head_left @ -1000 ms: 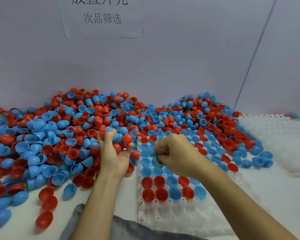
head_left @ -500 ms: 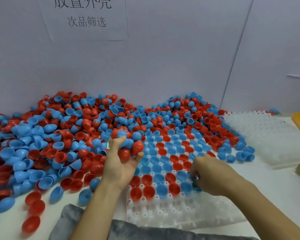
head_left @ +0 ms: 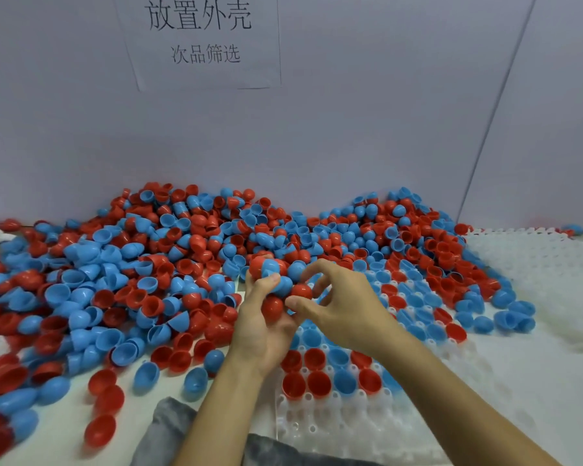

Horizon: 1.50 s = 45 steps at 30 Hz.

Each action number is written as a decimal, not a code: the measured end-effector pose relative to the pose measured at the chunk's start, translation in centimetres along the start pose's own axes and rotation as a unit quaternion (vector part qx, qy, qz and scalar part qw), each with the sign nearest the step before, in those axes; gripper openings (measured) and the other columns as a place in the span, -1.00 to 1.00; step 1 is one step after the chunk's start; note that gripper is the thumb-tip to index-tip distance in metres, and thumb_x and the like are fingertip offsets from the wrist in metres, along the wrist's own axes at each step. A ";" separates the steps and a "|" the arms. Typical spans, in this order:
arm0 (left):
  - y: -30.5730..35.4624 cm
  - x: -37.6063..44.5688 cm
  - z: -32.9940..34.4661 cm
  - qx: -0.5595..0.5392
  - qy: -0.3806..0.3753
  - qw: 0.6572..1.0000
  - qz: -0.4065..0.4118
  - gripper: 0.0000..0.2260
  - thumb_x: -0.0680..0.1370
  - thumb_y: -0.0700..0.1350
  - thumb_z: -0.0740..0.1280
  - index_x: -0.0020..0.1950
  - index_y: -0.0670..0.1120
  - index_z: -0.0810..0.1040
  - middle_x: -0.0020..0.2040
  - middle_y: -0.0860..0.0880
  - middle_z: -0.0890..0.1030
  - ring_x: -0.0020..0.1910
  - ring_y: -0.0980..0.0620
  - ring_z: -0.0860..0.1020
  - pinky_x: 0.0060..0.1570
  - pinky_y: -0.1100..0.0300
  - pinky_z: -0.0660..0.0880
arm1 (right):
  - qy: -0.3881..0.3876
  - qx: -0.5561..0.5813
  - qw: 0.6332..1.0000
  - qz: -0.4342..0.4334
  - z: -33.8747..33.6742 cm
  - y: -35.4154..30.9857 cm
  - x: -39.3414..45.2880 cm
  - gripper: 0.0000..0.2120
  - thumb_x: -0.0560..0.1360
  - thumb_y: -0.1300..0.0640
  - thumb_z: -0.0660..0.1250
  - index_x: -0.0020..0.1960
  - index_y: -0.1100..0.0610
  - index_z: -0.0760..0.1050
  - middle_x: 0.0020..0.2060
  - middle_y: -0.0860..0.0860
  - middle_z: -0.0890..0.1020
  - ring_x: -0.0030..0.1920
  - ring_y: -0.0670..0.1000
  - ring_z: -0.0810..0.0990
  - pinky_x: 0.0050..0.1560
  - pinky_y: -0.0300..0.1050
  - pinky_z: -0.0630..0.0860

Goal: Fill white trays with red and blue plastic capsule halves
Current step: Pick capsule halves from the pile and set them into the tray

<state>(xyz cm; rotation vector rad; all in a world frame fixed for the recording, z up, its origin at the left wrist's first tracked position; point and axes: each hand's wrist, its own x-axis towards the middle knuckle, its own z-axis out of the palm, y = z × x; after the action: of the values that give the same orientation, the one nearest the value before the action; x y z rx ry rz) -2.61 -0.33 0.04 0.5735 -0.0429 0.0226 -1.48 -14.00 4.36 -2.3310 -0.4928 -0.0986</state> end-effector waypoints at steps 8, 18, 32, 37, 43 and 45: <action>0.3 0.6 -0.2 -0.023 0.076 0.997 0.026 -0.45 0.46 -0.16 0.37 0.44 -0.21 0.38 0.11 -0.24 0.51 -0.13 -0.08 0.58 -0.29 0.11 0.58 | 0.072 0.125 0.989 0.034 0.8 -0.6 1.0 -0.88 0.58 0.11 0.36 0.10 0.03 0.62 -0.15 -0.11 0.68 -0.18 -0.15 0.67 -0.17 -0.34 0.58; 0.6 0.8 -0.8 -0.034 0.131 0.991 0.024 -0.53 0.36 -0.12 0.46 0.25 -0.08 0.47 -0.15 -0.13 0.61 -0.29 0.00 0.58 -0.41 0.15 0.49 | -0.085 -0.034 0.983 0.159 -3.6 0.8 1.2 -0.94 0.56 0.07 0.37 0.04 -0.02 0.56 -0.17 -0.03 0.67 -0.27 -0.07 0.70 -0.26 -0.19 0.64; 0.5 0.6 -0.7 0.004 0.153 0.988 0.015 -0.37 0.38 -0.10 0.45 0.44 -0.21 0.43 -0.13 -0.14 0.62 -0.30 0.01 0.60 -0.41 0.15 0.53 | -0.057 0.181 0.982 0.007 -2.0 -2.2 5.4 -0.44 0.58 0.21 0.35 0.46 -0.22 0.31 0.33 -0.16 0.51 0.06 -0.07 0.68 0.07 -0.01 0.66; 0.4 0.6 -0.6 0.056 0.111 0.992 -0.029 -0.56 0.35 0.05 0.41 0.11 -0.19 0.57 -0.24 -0.13 0.58 -0.36 0.03 0.52 -0.49 0.22 0.42 | -0.056 0.100 0.991 0.062 -1.3 0.1 3.4 -0.72 0.60 0.01 0.32 0.30 -0.17 0.46 0.07 -0.19 0.58 -0.05 -0.04 0.69 -0.07 -0.10 0.68; 0.5 0.3 -0.6 0.112 0.041 0.991 -0.057 -0.69 0.41 0.10 0.38 -0.14 -0.14 0.70 -0.25 -0.13 0.57 -0.36 0.05 0.45 -0.53 0.27 0.27 | -0.051 0.208 0.975 0.054 -0.5 0.5 3.1 -0.86 0.59 0.09 0.36 0.10 -0.04 0.65 -0.02 -0.09 0.70 -0.06 -0.17 0.68 -0.16 -0.27 0.63; 0.6 0.3 -0.6 0.113 0.051 0.991 -0.050 -0.73 0.44 0.09 0.37 -0.22 -0.09 0.72 -0.27 -0.12 0.56 -0.35 0.04 0.46 -0.52 0.25 0.29 | -0.020 0.216 0.975 0.054 -0.5 0.5 3.2 -0.85 0.59 0.17 0.36 0.06 0.00 0.68 -0.04 -0.07 0.71 -0.07 -0.15 0.69 -0.15 -0.28 0.62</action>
<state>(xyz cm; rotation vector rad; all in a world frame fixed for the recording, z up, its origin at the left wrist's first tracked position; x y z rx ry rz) -2.28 0.48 -0.12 0.8006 0.0879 -0.0406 1.71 -13.66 5.08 -1.9288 -0.3636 0.0999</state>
